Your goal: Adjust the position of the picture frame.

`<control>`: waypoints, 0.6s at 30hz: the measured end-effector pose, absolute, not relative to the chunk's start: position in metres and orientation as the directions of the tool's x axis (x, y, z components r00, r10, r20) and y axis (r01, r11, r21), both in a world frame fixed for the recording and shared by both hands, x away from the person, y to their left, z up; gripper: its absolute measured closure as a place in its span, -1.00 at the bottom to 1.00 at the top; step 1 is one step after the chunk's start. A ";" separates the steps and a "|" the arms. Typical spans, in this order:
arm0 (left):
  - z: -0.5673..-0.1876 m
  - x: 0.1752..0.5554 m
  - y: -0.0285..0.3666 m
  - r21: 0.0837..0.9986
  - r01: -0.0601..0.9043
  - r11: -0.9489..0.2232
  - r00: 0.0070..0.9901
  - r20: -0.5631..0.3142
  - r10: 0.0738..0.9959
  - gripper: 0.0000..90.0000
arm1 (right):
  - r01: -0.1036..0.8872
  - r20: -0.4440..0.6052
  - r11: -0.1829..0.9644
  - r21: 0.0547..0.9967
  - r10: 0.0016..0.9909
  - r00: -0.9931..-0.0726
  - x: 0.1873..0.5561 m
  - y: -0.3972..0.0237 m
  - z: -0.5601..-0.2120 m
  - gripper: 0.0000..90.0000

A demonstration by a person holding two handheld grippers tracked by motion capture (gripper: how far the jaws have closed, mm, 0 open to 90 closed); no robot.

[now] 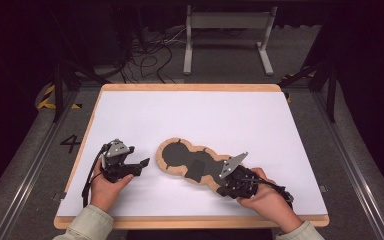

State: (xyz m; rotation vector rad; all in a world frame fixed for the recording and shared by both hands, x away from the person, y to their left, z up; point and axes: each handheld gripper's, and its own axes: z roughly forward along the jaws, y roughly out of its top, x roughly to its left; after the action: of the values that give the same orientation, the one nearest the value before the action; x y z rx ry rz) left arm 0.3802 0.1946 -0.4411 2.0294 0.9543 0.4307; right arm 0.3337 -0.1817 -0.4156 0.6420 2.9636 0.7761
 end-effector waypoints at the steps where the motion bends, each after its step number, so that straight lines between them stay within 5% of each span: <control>1: -0.441 0.380 0.194 0.802 0.472 -0.366 0.653 -0.039 0.756 -0.40 | 0.391 0.102 0.795 0.463 0.390 -0.915 0.334 -0.181 -0.419 1.00; 18: -0.441 0.380 0.194 0.800 0.473 -0.369 0.655 -0.040 0.754 -0.40 | 0.395 -0.005 0.813 0.428 0.439 -0.899 0.342 -0.190 -0.424 1.00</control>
State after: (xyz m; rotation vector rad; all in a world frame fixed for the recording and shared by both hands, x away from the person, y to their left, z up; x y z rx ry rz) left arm 0.3802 0.1940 -0.4414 2.0348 0.9523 0.4261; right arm 0.3416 -0.1902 -0.4240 0.6666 2.8923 0.6477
